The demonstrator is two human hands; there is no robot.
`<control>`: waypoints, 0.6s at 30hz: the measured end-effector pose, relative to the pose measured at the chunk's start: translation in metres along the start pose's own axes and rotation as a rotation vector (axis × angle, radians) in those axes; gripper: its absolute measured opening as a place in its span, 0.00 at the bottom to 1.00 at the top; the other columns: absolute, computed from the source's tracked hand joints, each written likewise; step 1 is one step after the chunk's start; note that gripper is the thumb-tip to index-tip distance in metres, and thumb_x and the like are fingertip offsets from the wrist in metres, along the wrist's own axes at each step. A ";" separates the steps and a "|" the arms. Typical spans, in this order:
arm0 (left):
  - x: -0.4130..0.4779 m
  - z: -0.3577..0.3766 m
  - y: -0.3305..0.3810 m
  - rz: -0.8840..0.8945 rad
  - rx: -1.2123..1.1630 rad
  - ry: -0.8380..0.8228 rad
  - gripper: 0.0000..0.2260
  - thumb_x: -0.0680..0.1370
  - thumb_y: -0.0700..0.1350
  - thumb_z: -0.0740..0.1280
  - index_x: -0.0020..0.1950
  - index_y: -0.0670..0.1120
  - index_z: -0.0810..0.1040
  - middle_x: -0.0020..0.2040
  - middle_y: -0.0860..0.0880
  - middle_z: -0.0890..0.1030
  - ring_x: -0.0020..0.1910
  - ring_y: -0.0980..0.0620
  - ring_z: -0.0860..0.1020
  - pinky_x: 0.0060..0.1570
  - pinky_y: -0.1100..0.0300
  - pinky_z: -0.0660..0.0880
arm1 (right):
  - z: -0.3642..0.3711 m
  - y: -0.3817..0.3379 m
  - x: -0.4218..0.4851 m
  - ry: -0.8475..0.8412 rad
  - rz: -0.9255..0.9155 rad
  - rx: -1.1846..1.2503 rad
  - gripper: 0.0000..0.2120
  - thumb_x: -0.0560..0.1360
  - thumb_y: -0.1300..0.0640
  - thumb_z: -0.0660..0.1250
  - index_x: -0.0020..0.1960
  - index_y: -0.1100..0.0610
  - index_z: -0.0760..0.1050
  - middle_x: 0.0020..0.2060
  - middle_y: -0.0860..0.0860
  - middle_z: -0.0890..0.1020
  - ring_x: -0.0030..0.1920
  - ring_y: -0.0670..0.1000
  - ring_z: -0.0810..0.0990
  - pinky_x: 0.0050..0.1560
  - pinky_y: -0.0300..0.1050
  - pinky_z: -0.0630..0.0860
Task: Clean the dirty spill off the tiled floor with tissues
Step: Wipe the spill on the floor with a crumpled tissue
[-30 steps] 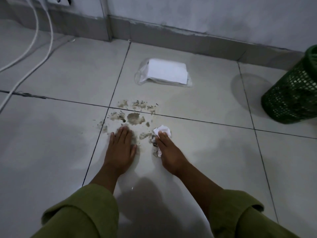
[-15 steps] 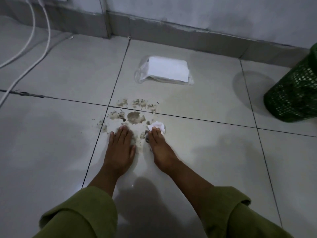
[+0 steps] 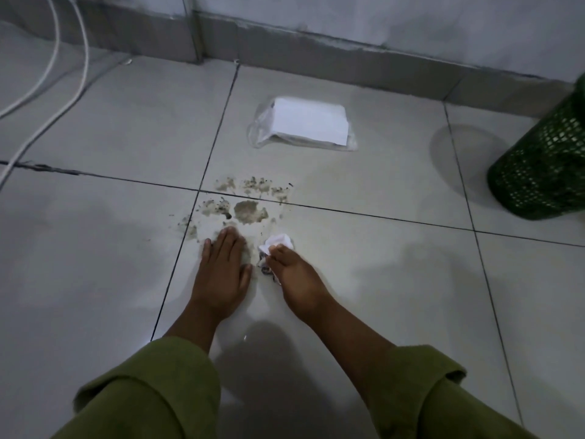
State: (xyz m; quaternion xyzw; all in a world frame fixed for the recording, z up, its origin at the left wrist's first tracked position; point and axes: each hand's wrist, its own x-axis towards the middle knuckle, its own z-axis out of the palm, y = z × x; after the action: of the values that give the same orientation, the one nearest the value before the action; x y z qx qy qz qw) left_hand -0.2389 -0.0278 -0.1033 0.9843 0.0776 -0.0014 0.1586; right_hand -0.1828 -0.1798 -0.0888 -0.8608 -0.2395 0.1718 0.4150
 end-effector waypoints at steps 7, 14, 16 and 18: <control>-0.001 -0.006 0.004 -0.003 0.005 -0.056 0.39 0.69 0.59 0.39 0.74 0.39 0.57 0.76 0.41 0.54 0.76 0.46 0.49 0.72 0.52 0.38 | -0.013 -0.010 -0.003 -0.081 -0.009 -0.244 0.05 0.70 0.65 0.64 0.43 0.60 0.78 0.41 0.58 0.82 0.43 0.54 0.80 0.41 0.40 0.68; -0.003 -0.010 0.000 -0.004 -0.032 -0.076 0.38 0.67 0.58 0.41 0.73 0.41 0.59 0.76 0.42 0.57 0.76 0.45 0.52 0.72 0.49 0.42 | -0.044 -0.007 0.012 0.122 0.375 0.351 0.08 0.73 0.69 0.63 0.49 0.63 0.79 0.41 0.56 0.80 0.40 0.51 0.78 0.39 0.35 0.76; -0.003 -0.011 -0.003 -0.006 -0.029 -0.073 0.38 0.67 0.57 0.42 0.73 0.41 0.61 0.75 0.42 0.59 0.75 0.44 0.53 0.73 0.47 0.43 | -0.053 -0.004 0.014 0.129 0.453 0.485 0.08 0.74 0.70 0.62 0.49 0.62 0.77 0.39 0.56 0.79 0.35 0.49 0.79 0.36 0.39 0.80; -0.003 -0.011 -0.004 -0.008 -0.022 -0.081 0.38 0.67 0.57 0.42 0.73 0.41 0.60 0.75 0.42 0.58 0.75 0.45 0.53 0.73 0.47 0.43 | -0.057 0.003 0.013 0.215 0.483 0.412 0.07 0.74 0.69 0.63 0.47 0.60 0.76 0.38 0.55 0.79 0.34 0.48 0.80 0.34 0.42 0.81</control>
State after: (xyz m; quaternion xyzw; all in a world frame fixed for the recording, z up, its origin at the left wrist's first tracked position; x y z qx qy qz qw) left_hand -0.2430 -0.0212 -0.0937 0.9813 0.0750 -0.0409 0.1723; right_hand -0.1431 -0.2097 -0.0583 -0.8040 0.0561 0.2181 0.5504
